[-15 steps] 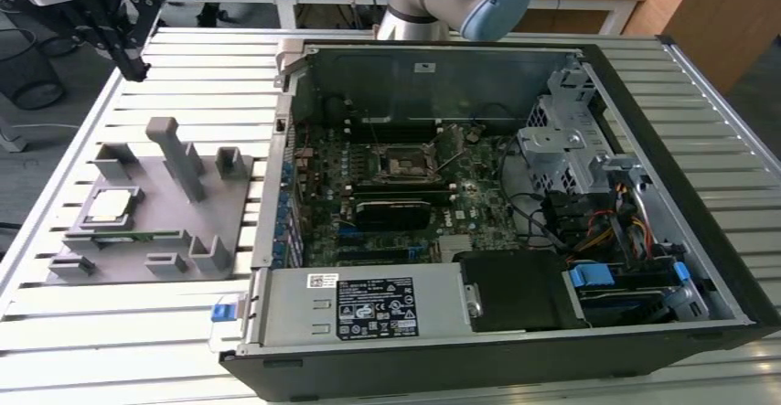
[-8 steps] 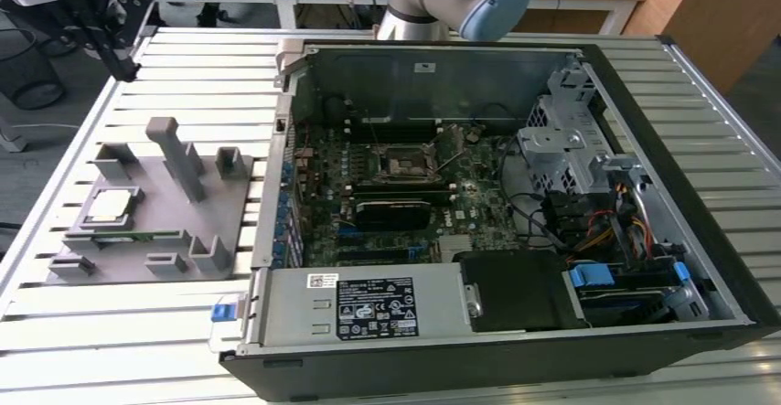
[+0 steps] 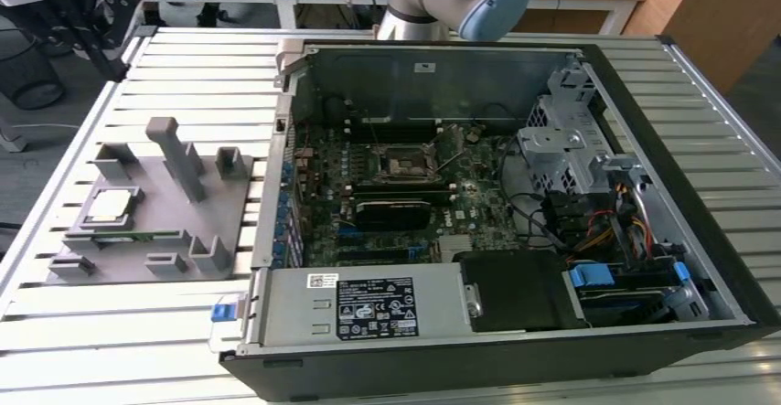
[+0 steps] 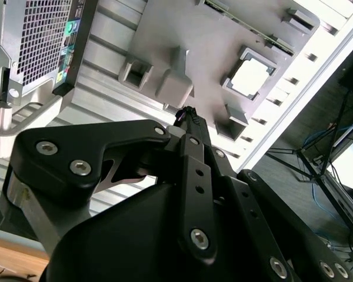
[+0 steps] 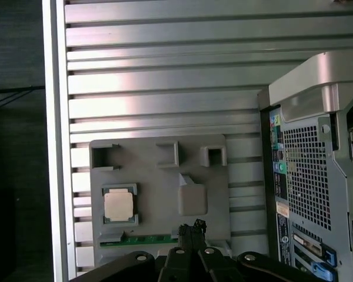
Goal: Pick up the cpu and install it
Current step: 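Reach for the cpu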
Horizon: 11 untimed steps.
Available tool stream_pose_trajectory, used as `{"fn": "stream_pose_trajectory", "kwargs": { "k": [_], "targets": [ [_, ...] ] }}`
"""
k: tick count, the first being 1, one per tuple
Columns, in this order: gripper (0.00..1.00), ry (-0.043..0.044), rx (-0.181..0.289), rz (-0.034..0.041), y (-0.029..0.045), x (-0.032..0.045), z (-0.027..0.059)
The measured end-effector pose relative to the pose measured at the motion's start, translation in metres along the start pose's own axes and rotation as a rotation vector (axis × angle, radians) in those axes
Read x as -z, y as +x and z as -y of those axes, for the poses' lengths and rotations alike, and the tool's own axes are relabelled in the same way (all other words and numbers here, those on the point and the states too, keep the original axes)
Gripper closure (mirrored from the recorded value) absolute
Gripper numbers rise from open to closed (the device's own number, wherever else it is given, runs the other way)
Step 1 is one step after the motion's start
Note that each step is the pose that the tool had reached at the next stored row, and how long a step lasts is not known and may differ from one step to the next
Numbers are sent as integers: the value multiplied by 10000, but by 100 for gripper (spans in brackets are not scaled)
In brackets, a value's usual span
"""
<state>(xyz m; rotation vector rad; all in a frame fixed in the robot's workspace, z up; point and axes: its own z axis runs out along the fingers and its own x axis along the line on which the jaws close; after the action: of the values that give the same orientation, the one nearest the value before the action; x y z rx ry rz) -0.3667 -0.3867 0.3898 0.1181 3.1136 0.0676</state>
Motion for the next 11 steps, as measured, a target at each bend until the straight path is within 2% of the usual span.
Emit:
{"fn": "stream_pose_trajectory", "kwargs": {
  "k": [11],
  "targets": [
    [89,1,0,-8,138,-3,9]
  ]
}}
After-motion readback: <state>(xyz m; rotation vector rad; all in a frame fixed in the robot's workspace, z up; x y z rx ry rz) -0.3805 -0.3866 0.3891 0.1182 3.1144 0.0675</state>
